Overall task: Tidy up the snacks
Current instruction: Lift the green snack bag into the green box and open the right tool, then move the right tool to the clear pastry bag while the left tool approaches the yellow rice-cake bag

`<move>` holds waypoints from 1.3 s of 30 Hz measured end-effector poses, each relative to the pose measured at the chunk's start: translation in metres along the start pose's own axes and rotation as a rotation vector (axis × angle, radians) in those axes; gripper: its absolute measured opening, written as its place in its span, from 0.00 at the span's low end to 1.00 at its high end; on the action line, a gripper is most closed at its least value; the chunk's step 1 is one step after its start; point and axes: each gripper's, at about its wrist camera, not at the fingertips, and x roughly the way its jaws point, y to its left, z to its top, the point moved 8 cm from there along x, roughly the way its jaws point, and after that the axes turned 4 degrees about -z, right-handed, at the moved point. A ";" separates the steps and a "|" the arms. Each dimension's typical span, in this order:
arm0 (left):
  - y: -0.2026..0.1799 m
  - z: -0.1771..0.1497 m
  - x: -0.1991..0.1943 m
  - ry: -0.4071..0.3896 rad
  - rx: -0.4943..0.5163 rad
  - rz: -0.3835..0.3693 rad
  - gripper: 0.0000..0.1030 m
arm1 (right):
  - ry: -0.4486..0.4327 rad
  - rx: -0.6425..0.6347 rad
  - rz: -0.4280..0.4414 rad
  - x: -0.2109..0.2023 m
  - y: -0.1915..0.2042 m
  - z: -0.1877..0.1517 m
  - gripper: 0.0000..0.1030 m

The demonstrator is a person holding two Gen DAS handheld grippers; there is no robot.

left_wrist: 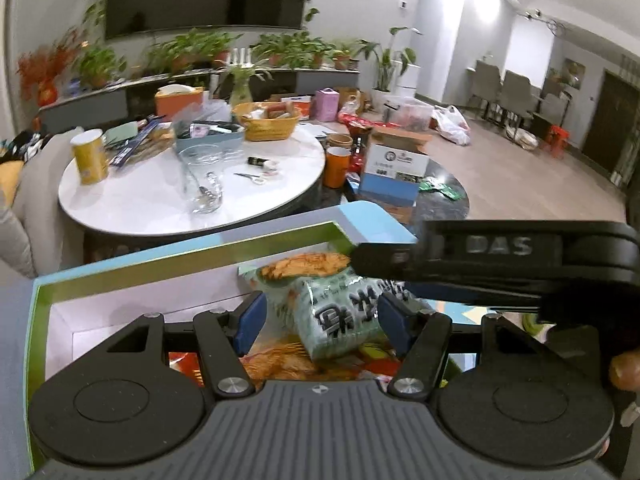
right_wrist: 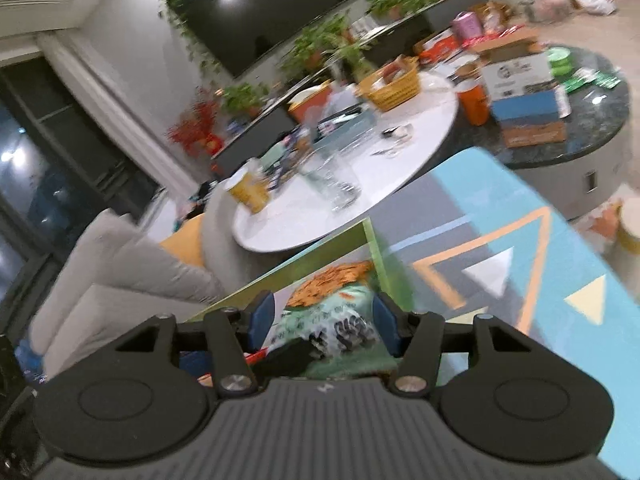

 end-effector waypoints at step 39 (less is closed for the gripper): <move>0.001 -0.079 -0.142 -0.074 -0.089 0.053 0.59 | 0.021 -0.195 -0.002 -0.113 -0.002 -0.074 0.41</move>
